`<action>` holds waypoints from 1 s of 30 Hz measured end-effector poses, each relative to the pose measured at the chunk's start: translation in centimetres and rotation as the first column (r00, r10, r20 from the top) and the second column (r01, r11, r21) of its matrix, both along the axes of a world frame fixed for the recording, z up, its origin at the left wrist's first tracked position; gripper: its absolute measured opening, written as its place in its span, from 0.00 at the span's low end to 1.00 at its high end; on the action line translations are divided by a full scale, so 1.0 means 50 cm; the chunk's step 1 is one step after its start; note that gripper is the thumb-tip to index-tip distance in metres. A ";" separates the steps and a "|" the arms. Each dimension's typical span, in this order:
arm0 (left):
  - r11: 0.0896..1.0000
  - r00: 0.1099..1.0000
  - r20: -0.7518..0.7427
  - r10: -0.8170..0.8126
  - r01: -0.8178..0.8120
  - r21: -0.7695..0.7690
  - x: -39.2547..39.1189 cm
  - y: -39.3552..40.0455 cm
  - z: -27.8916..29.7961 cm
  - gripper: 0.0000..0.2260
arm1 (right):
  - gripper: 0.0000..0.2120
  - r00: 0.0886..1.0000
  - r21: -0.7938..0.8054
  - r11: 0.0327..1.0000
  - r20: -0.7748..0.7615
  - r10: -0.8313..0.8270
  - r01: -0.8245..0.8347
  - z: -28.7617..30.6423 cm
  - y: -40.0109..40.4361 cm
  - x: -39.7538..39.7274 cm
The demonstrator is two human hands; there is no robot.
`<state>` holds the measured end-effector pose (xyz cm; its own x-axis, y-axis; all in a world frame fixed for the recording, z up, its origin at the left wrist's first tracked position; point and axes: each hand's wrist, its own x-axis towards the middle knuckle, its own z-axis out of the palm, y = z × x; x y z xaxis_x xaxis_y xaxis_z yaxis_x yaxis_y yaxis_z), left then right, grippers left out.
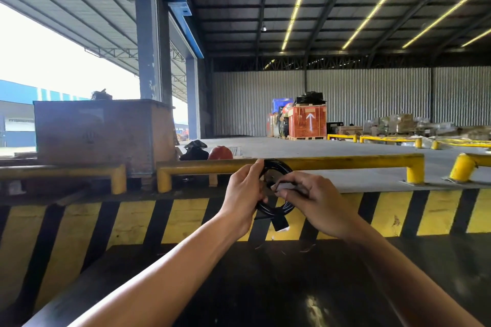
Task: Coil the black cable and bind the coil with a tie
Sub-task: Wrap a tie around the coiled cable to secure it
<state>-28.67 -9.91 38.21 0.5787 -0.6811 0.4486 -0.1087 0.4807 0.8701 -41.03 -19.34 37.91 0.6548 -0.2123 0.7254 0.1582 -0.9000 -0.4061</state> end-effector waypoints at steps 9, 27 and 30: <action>0.999 0.999 -0.009 0.033 -0.033 -0.003 -0.015 -0.008 -0.011 0.19 | 0.10 0.971 -0.036 0.991 0.204 -0.123 0.133 -0.018 0.018 0.018; 0.992 0.994 0.081 -0.068 0.076 -0.101 -0.032 -0.005 -0.008 0.10 | 0.10 0.898 -0.259 0.889 0.334 -0.285 0.378 -0.032 -0.014 0.005; 0.992 0.993 0.101 -0.059 0.069 -0.102 -0.032 -0.004 -0.008 0.09 | 0.10 0.897 -0.259 0.889 0.339 -0.283 0.378 -0.024 -0.012 -0.002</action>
<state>-30.27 -10.09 37.83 0.4855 -0.6614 0.5717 -0.1569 0.5773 0.8013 -41.14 -19.93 36.71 0.3415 -0.1119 0.9332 -0.1057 -0.9912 -0.0802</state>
